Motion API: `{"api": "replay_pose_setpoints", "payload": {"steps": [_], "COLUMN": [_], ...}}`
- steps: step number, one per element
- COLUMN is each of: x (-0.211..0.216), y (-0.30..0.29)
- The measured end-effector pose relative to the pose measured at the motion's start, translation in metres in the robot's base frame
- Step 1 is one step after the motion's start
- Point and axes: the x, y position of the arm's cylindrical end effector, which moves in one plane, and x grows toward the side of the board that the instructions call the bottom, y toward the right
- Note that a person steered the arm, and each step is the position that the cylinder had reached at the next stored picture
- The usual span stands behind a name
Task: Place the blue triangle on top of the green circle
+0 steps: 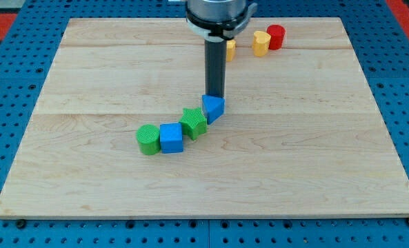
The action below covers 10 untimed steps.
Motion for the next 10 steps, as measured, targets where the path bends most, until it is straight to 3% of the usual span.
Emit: {"api": "replay_pose_setpoints", "payload": {"steps": [2, 3, 6, 10], "x": [0.048, 0.057, -0.016, 0.016], "y": [0.051, 0.032, 0.000, -0.068]}}
